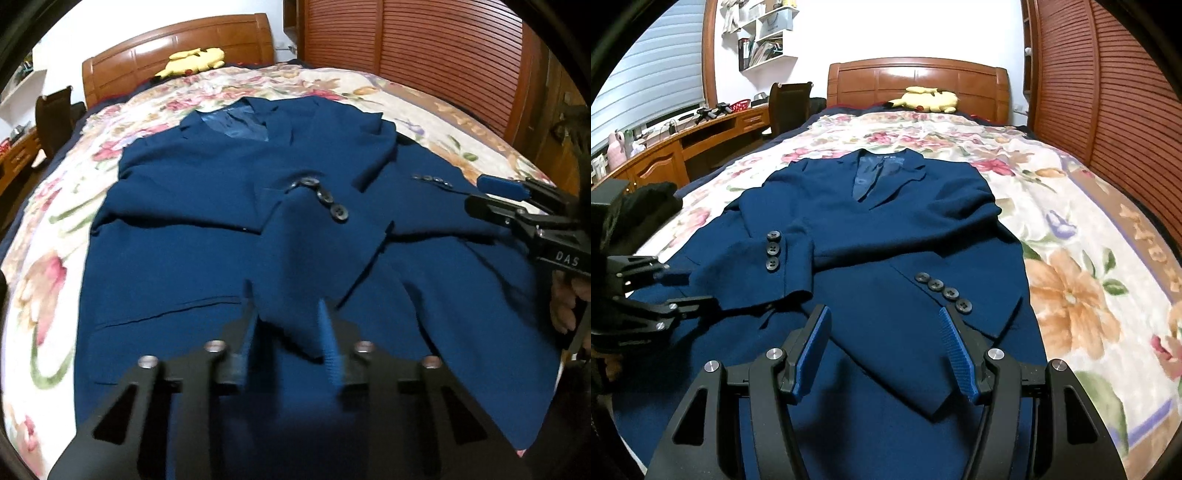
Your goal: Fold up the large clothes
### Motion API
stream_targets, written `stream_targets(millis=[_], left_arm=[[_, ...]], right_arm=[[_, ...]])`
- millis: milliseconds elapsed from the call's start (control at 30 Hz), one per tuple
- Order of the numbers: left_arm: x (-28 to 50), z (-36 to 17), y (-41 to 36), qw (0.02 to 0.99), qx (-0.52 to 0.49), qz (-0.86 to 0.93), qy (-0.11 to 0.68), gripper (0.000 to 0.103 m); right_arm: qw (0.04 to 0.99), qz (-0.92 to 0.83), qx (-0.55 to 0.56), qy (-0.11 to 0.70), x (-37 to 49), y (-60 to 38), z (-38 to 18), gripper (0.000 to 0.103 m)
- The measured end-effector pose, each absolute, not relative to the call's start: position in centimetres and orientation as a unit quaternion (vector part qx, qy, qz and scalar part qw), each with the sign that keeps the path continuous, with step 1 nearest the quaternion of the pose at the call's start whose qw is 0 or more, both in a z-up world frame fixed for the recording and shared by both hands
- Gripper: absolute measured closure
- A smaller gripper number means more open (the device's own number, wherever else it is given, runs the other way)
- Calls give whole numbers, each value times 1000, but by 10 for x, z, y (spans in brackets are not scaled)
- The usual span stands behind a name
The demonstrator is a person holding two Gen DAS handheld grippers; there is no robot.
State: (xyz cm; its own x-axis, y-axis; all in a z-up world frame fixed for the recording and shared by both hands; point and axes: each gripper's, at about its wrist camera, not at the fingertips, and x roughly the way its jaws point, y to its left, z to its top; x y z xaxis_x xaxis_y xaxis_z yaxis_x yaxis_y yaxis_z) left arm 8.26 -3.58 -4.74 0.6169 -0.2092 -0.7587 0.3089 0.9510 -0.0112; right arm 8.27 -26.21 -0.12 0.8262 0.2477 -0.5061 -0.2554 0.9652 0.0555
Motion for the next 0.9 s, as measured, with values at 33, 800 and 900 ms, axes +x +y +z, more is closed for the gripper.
stream_targets(millis=[33, 800, 900], left_arm=[[82, -47, -36, 897, 61, -146, 413, 88], [70, -12, 31, 940, 33, -66, 332, 57], [66, -8, 28, 944, 30, -76, 319, 29]], right_arm=[[955, 133, -7, 264, 82, -264, 0, 40], [956, 136, -20, 260, 81, -260, -1, 40], [956, 137, -22, 260, 82, -260, -1, 40]])
